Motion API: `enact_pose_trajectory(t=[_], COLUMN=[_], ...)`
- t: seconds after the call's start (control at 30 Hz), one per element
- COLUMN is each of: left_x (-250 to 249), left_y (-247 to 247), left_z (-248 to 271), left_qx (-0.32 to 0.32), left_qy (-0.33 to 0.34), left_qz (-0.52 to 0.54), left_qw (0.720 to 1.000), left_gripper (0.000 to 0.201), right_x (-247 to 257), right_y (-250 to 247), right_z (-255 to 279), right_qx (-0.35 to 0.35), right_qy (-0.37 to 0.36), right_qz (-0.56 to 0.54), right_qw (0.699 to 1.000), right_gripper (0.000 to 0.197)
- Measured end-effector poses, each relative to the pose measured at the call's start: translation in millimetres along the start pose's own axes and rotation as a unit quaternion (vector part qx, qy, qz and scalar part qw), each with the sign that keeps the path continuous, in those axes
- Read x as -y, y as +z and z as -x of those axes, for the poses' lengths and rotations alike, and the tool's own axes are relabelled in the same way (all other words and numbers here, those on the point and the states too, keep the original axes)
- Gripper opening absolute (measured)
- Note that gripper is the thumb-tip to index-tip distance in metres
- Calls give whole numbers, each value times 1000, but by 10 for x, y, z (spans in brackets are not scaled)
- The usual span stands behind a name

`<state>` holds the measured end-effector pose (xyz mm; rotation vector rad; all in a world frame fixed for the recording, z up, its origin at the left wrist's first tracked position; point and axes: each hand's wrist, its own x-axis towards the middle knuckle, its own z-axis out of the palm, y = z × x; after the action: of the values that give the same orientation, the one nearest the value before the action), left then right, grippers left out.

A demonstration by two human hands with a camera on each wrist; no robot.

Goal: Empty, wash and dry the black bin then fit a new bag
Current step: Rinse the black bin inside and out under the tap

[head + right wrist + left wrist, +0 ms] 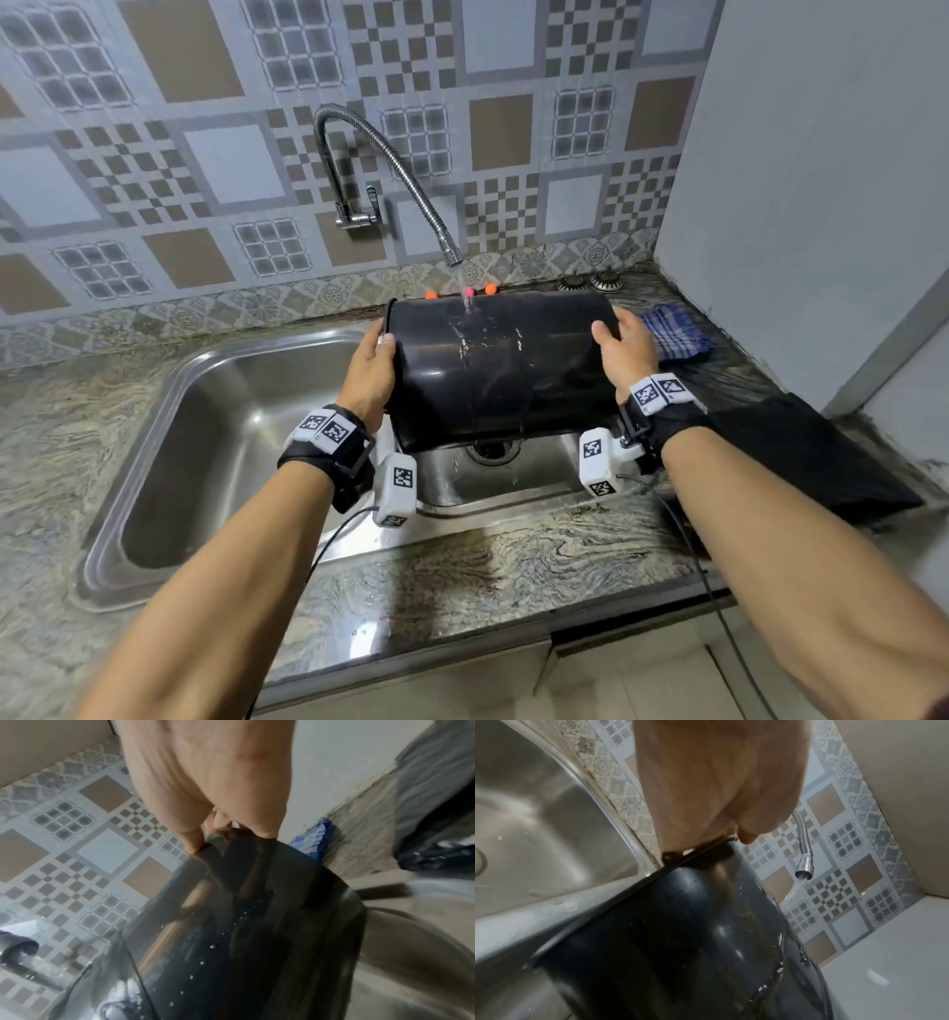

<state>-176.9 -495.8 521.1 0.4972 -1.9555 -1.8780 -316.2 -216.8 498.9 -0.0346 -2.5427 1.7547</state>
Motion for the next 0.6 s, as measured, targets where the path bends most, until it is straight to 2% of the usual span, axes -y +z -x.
enact_pose_trajectory(t=[0.07, 0.23, 0.33, 0.43, 0.53, 0.6], left_x=[5, -19, -42, -103, -192, -239], left_y=[38, 96, 116, 116, 112, 89], left_z=[-29, -104, -187, -221, -229, -243], left_qx=[-28, -109, -132, -147, -169, -153], left_qy=[-13, -28, -43, -66, -78, -84], left_qz=[7, 41, 60, 86, 91, 86], left_qw=[999, 993, 988, 983, 978, 981], left_gripper=[43, 38, 40, 37, 19, 26], right_x=[54, 50, -83, -264, -357, -362], right_y=[-51, -104, -87, -61, -51, -43], right_z=[-99, -177, -111, -28, 78, 103], right_qx=[16, 30, 67, 96, 115, 90], right_qy=[4, -15, -14, 15, -8, -35], right_qz=[28, 33, 55, 31, -13, -22], right_qw=[999, 999, 996, 995, 993, 995], right_gripper=[42, 41, 45, 56, 47, 35])
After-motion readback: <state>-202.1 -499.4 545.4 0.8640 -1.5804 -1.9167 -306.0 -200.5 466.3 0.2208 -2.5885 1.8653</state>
